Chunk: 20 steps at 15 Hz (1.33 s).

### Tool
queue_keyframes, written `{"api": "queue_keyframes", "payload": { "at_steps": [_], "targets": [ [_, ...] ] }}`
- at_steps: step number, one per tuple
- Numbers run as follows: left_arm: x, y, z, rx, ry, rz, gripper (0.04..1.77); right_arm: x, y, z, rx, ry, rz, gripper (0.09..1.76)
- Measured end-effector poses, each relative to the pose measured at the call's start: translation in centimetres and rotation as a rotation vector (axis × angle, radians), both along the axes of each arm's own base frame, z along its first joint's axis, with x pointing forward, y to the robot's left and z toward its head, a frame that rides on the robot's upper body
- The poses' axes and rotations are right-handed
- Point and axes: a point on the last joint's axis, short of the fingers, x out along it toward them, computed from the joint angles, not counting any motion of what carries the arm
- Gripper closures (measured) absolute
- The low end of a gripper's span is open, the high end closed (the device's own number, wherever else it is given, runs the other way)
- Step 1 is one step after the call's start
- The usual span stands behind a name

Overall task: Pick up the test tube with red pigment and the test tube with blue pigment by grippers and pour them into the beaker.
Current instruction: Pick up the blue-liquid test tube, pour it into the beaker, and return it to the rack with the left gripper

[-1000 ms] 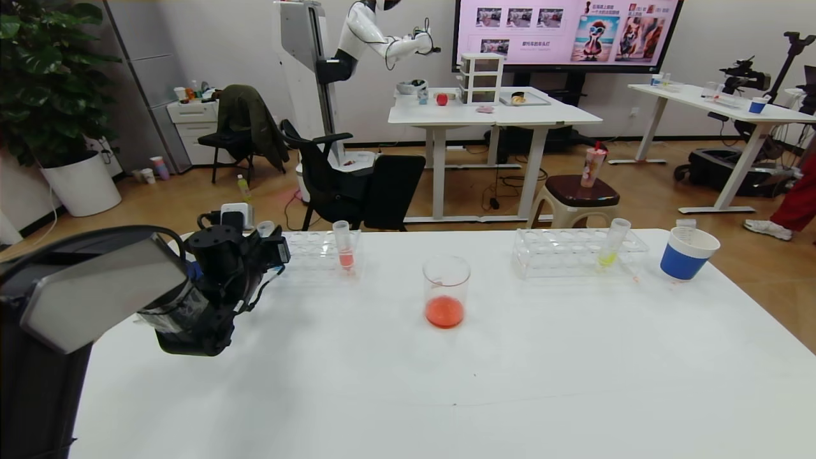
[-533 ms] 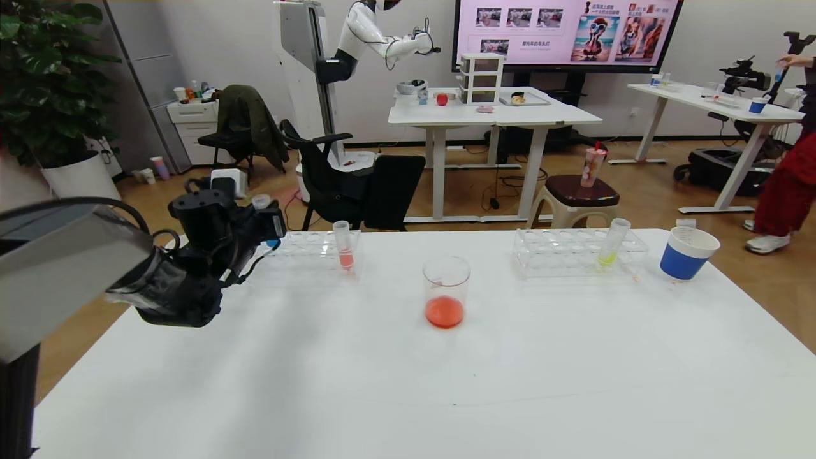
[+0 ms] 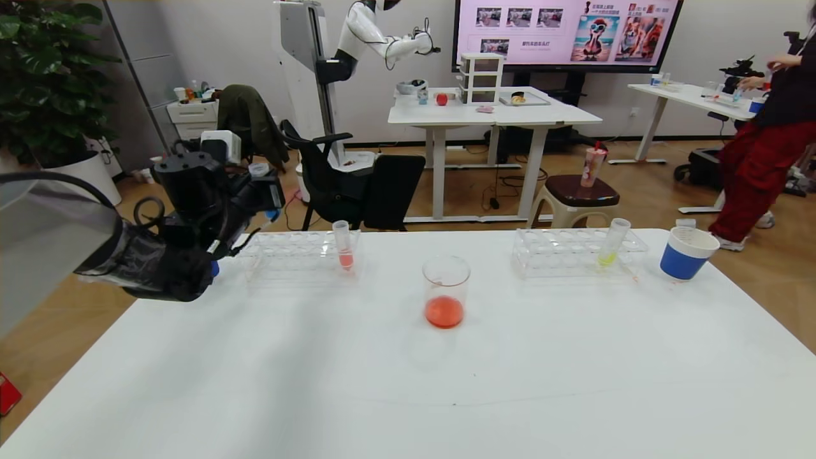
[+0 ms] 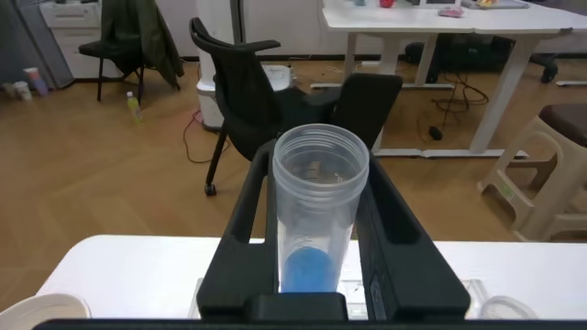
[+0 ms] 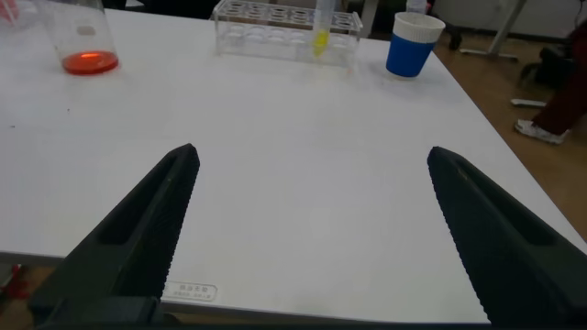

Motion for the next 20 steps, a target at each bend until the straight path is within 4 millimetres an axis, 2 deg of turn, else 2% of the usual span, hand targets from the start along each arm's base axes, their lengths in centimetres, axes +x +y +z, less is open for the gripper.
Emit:
{"api": "queue_keyframes", "payload": {
  "at_steps": [3, 5, 7, 9, 13, 16, 20],
  "targets": [
    [0.5, -3.6, 3.1, 0.027, -0.065, -0.077, 1.31, 0.0, 0.0, 0.0, 0.000, 0.000, 0.000, 0.11],
    [0.7, -7.0, 5.1, 0.044, -0.099, -0.155, 1.31, 0.0, 0.0, 0.0, 0.000, 0.000, 0.000, 0.11],
    [0.5, -10.2, 6.1, 0.142, -0.139, -0.250, 1.31, 0.0, 0.0, 0.0, 0.000, 0.000, 0.000, 0.11],
    [0.3, -12.3, 5.8, 0.252, -0.209, -0.369, 1.31, 0.0, 0.0, 0.0, 0.000, 0.000, 0.000, 0.11],
    [0.6, -14.9, 3.6, 0.434, -0.403, -0.514, 1.31, 0.0, 0.0, 0.0, 0.000, 0.000, 0.000, 0.11],
    [1.0, -15.5, 1.5, 0.571, -0.463, -0.600, 1.31, 0.0, 0.0, 0.0, 0.000, 0.000, 0.000, 0.11],
    [1.4, -15.5, -0.4, 0.790, -0.571, -0.713, 1.31, 0.0, 0.0, 0.0, 0.000, 0.000, 0.000, 0.11]
  ]
}}
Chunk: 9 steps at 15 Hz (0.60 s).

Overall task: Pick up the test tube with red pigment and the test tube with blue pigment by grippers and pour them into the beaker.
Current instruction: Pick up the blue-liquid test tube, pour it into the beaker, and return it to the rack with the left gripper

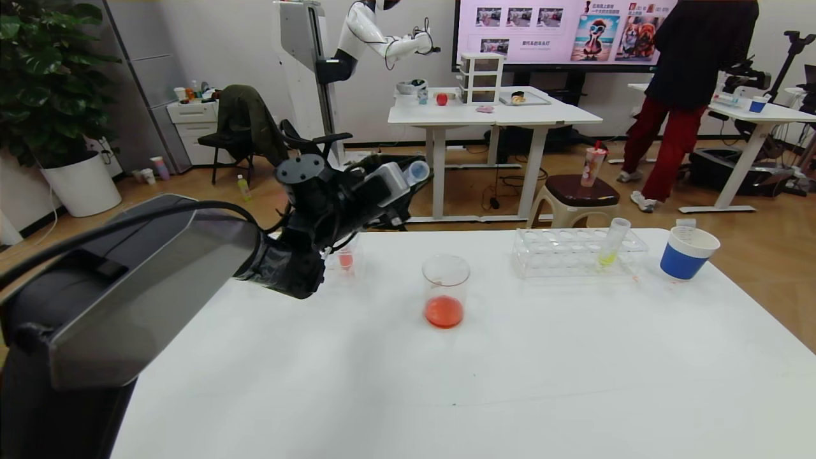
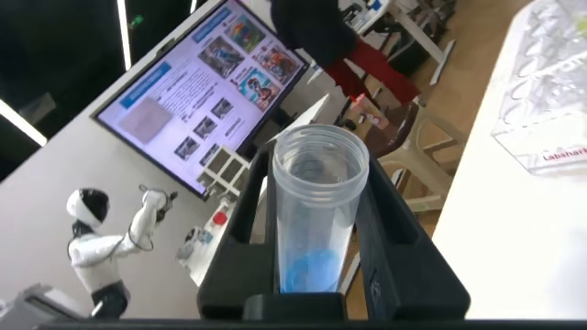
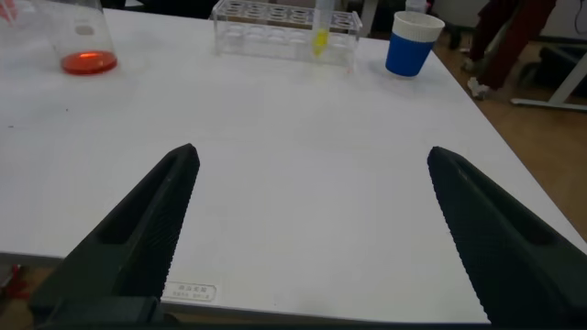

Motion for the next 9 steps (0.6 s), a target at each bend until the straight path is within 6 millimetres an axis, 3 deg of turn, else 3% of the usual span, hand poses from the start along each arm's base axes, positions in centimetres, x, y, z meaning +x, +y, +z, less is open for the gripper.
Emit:
{"api": "queue_keyframes", "payload": {
  "at_steps": [9],
  "targets": [
    [0.5, -0.3, -4.0, 0.300, -0.224, -0.124, 1.31, 0.0, 0.0, 0.0, 0.000, 0.000, 0.000, 0.11]
  ]
}}
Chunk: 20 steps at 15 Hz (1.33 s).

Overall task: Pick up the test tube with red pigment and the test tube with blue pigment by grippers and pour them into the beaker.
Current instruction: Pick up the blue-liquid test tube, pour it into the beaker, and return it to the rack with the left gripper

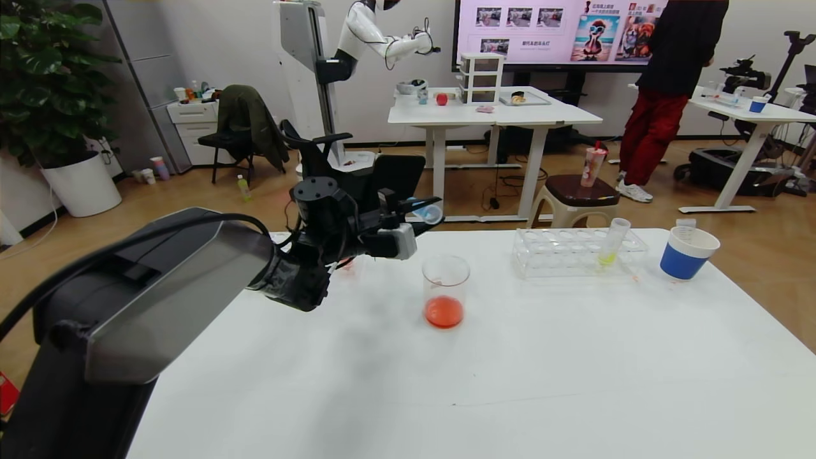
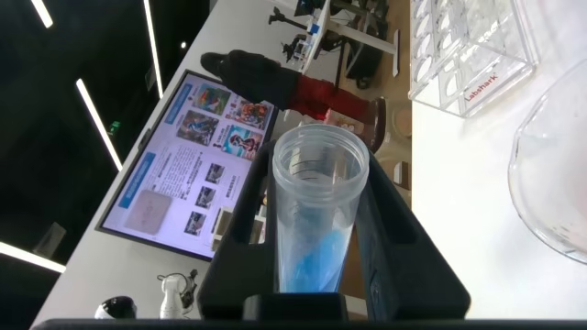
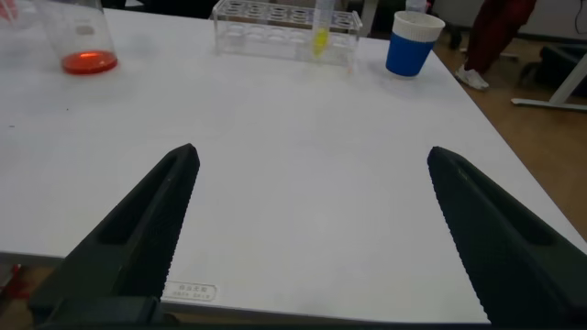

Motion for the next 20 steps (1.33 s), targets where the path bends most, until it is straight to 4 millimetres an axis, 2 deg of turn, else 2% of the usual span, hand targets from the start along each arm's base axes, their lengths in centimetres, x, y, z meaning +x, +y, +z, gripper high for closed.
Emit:
{"api": "queue_keyframes", "payload": {
  "at_steps": [11, 20],
  "targets": [
    [-0.5, -1.5, -1.4, 0.130, -0.177, -0.004, 1.31, 0.0, 0.0, 0.0, 0.000, 0.000, 0.000, 0.11],
    [-0.5, -1.0, -2.9, 0.229, -0.306, 0.034, 1.31, 0.0, 0.0, 0.0, 0.000, 0.000, 0.000, 0.11]
  ]
}}
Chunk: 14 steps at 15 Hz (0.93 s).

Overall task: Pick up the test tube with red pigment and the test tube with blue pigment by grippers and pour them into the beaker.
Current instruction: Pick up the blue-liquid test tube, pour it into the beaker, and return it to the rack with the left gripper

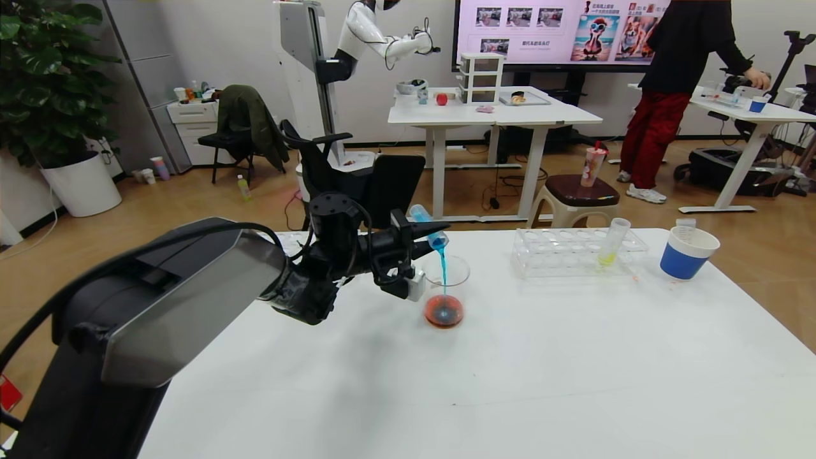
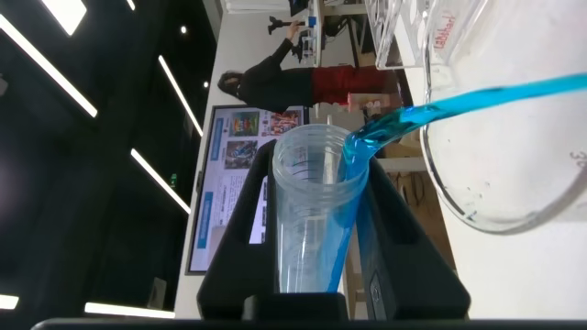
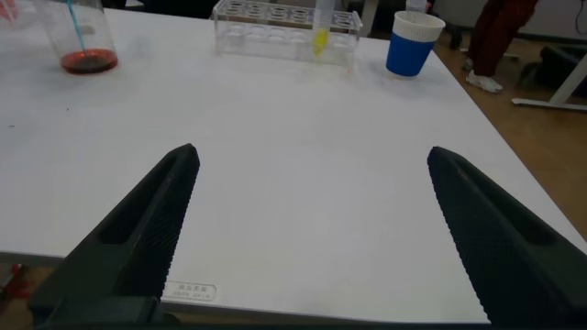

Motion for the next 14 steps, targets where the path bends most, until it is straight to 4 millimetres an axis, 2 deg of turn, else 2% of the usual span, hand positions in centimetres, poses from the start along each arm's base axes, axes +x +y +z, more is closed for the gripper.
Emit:
{"api": "queue_keyframes", "payload": {
  "at_steps": [6, 14],
  "targets": [
    [0.04, 0.01, -0.49, 0.052, -0.094, 0.006, 1.31, 0.00, 0.00, 0.00, 0.000, 0.000, 0.000, 0.11],
    [-0.16, -0.31, -0.23, 0.041, -0.083, -0.001, 1.31, 0.00, 0.00, 0.00, 0.000, 0.000, 0.000, 0.11]
  ]
}}
